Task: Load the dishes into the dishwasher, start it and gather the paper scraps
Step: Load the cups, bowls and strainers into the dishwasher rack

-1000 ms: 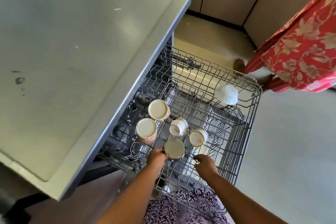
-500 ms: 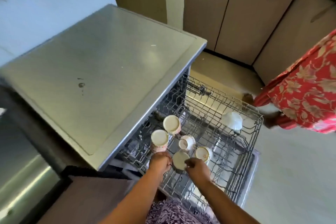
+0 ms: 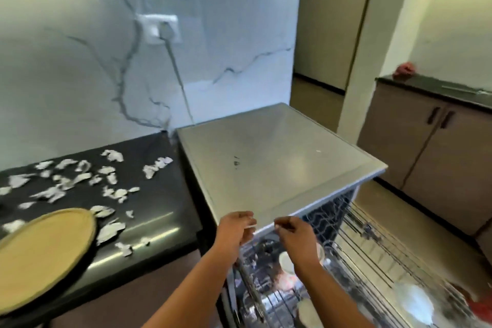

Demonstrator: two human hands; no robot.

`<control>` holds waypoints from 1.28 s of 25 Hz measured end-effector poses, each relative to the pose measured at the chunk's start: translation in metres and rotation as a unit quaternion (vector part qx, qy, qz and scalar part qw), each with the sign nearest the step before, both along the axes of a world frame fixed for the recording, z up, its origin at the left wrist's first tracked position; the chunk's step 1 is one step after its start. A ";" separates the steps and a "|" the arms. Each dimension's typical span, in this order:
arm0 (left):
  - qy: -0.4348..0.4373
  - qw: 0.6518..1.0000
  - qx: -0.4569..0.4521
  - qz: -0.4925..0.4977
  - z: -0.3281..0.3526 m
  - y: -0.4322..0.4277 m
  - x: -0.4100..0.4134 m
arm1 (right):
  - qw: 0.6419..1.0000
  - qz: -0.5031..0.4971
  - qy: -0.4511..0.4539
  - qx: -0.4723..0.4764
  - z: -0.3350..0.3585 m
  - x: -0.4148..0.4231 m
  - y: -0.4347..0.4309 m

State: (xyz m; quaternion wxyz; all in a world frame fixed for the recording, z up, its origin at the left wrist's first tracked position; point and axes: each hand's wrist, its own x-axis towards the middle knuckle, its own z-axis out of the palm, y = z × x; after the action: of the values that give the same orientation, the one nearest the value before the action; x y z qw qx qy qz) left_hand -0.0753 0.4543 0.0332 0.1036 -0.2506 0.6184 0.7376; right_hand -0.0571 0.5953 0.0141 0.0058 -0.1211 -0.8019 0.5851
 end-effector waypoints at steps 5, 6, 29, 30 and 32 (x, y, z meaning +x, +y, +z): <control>0.025 0.996 0.023 0.080 0.029 -0.066 0.006 | 0.996 0.066 0.040 -0.035 0.037 -0.008 -0.061; 0.027 0.994 0.027 0.098 0.032 -0.082 0.006 | 0.996 0.078 0.042 -0.034 0.040 -0.009 -0.075; 0.053 0.849 -0.112 0.514 -0.010 -0.585 0.013 | 0.934 0.352 0.037 -0.040 0.036 -0.066 -0.528; 0.046 0.844 -0.120 0.521 -0.013 -0.597 0.012 | 0.930 0.366 0.031 -0.036 0.034 -0.067 -0.544; 0.030 0.841 -0.163 0.515 -0.017 -0.615 0.011 | 0.918 0.396 0.024 -0.019 0.030 -0.068 -0.574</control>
State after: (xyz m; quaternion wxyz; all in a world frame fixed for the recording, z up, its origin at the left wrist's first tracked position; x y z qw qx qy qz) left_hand -0.0643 -0.1612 0.0160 -0.3527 -0.5240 0.5141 0.5804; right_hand -0.1250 0.0217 0.0437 -0.2093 0.2208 -0.7724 0.5576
